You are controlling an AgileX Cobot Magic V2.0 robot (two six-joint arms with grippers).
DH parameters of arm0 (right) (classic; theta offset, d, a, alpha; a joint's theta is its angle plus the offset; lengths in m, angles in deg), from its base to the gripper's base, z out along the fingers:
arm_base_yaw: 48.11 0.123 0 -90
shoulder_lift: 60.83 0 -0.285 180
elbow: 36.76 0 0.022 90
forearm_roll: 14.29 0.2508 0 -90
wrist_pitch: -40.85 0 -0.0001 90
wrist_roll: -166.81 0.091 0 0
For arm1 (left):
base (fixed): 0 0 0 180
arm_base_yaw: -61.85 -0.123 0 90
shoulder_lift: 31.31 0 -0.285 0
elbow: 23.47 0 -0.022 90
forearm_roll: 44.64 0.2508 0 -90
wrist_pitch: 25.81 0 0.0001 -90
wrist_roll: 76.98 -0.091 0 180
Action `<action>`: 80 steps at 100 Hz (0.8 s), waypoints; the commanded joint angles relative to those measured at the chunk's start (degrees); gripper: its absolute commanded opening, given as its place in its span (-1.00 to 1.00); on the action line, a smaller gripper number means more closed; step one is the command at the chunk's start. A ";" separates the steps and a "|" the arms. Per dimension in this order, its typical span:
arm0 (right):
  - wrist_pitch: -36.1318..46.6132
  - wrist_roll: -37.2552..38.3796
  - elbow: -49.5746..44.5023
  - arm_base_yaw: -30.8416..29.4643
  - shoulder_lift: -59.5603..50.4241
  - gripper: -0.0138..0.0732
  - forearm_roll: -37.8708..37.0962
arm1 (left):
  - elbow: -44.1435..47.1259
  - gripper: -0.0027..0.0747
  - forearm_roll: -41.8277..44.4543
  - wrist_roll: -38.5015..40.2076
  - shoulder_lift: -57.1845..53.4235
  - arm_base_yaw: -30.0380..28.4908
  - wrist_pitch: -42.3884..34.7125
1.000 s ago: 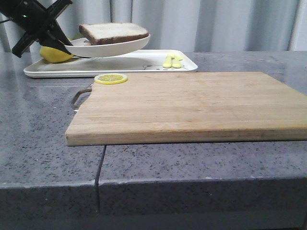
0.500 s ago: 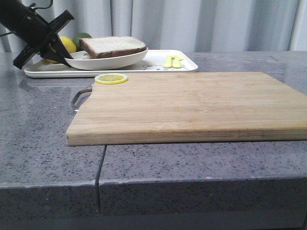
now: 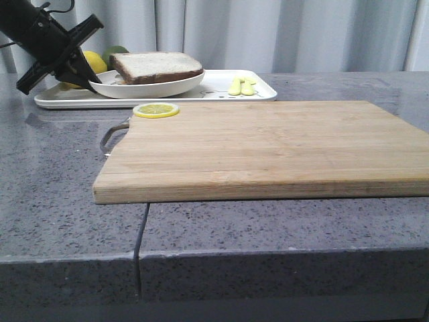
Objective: Place bread and move sandwich to tray
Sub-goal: 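Lift the plate with the left gripper and carry it over the tray, then lower the plate onto the tray and open the left gripper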
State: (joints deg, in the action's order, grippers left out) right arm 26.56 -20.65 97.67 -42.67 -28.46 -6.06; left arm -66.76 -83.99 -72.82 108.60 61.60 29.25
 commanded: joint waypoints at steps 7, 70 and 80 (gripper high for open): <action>5.31 -0.16 1.59 -0.30 0.21 0.35 0.01 | -2.05 -0.98 -2.96 0.87 -4.05 0.83 -1.96; 7.10 -0.16 1.59 -0.30 0.21 0.35 0.01 | -2.17 -0.26 -2.61 0.87 -4.15 1.20 -1.59; 7.43 -0.16 1.59 -0.30 0.21 0.35 0.01 | -2.40 -0.17 -2.45 0.87 -4.27 1.20 -0.65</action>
State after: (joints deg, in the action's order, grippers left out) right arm 28.55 -20.65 97.67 -42.67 -28.46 -6.06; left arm -67.09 -84.17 -72.54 108.60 62.33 28.79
